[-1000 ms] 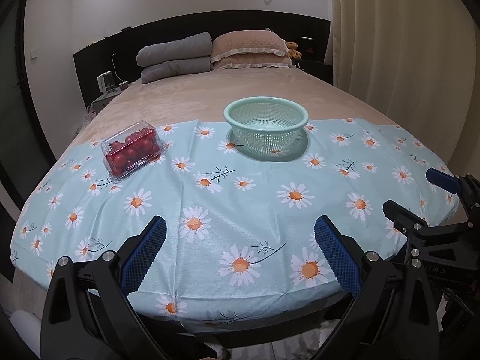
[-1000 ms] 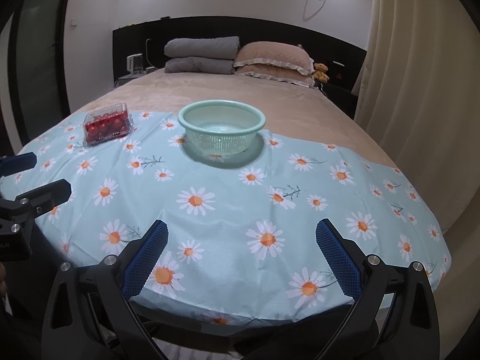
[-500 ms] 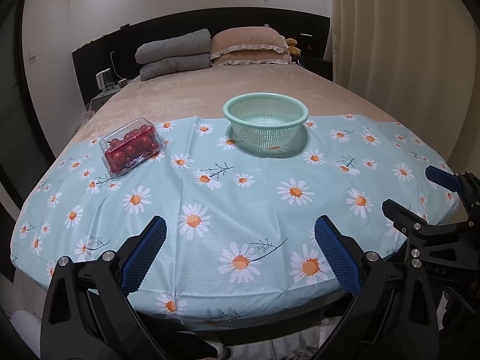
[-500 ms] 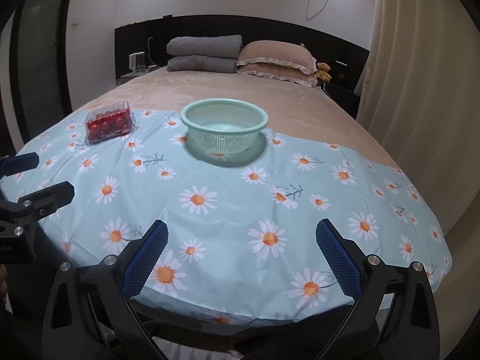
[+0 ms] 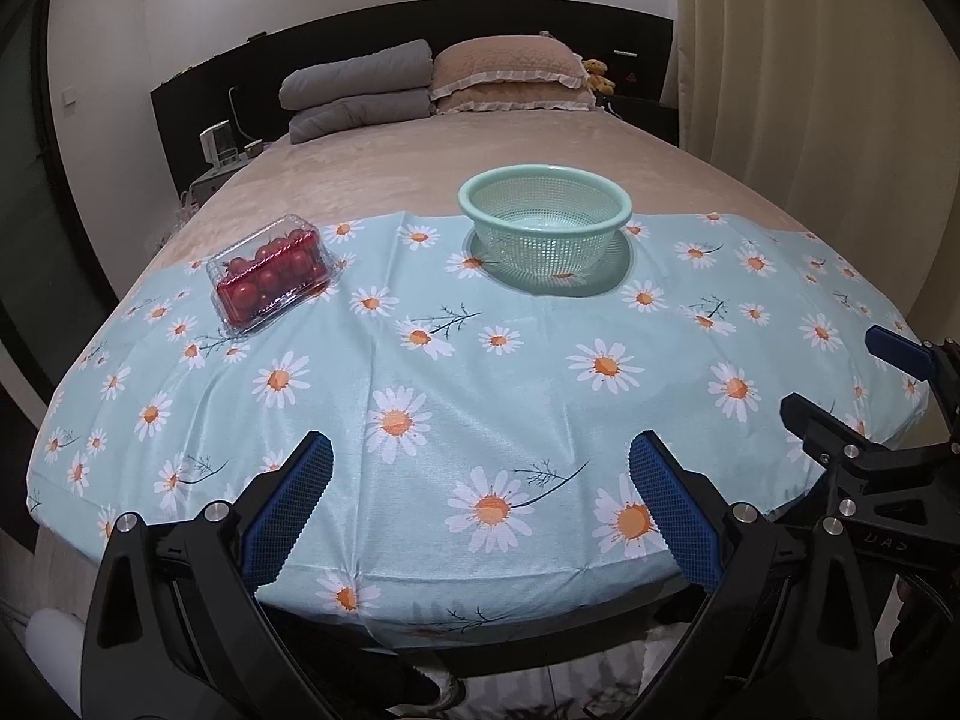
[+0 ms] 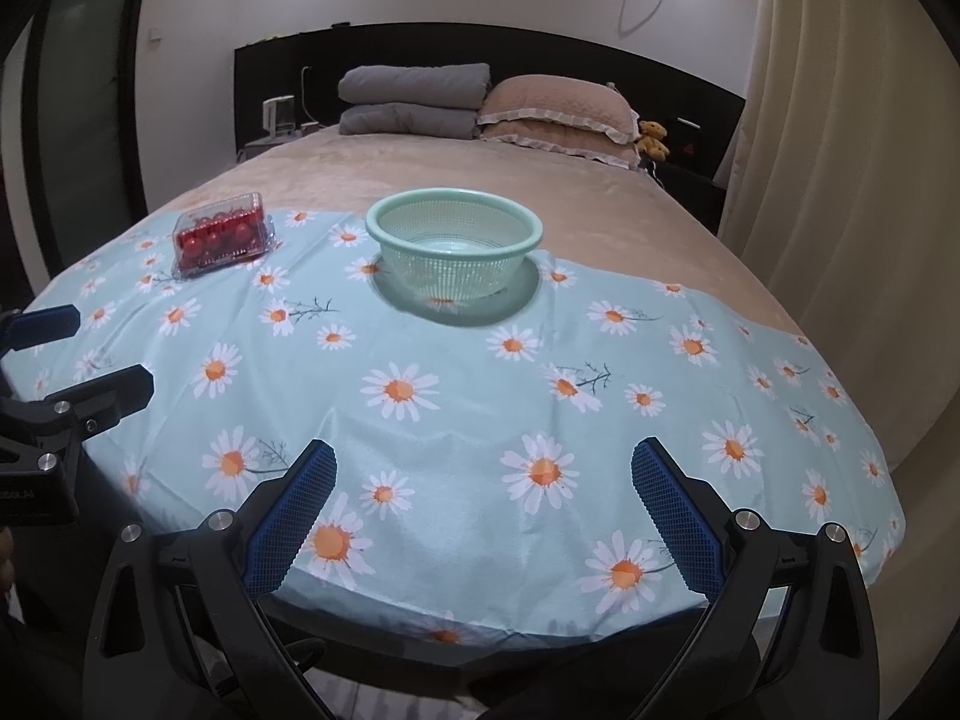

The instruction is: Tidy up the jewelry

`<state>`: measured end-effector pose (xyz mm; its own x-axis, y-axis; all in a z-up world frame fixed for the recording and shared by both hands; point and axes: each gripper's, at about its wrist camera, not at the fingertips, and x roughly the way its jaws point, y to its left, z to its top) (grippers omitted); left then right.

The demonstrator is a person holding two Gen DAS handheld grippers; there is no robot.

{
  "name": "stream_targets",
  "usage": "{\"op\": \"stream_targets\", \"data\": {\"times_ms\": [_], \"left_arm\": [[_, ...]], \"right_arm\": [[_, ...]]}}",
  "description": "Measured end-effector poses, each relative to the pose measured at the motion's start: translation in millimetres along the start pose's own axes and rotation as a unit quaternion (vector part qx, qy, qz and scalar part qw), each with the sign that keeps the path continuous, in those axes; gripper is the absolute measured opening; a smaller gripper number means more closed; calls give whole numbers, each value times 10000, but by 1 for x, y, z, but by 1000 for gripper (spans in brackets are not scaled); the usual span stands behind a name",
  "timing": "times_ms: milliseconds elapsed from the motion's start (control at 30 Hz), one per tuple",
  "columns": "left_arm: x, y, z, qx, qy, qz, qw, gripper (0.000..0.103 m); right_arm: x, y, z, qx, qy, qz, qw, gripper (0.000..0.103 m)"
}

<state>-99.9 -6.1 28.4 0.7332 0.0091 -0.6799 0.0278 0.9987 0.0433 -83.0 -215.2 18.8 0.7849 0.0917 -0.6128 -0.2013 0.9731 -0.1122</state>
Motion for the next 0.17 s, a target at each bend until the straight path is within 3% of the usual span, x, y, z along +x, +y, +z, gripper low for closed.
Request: {"op": "stream_targets", "data": {"times_ms": [167], "left_arm": [[-3, -3, -2, 104, -69, -89, 9999, 97]], "right_arm": [[1, 0, 0, 7, 8, -23, 10000, 95]]}}
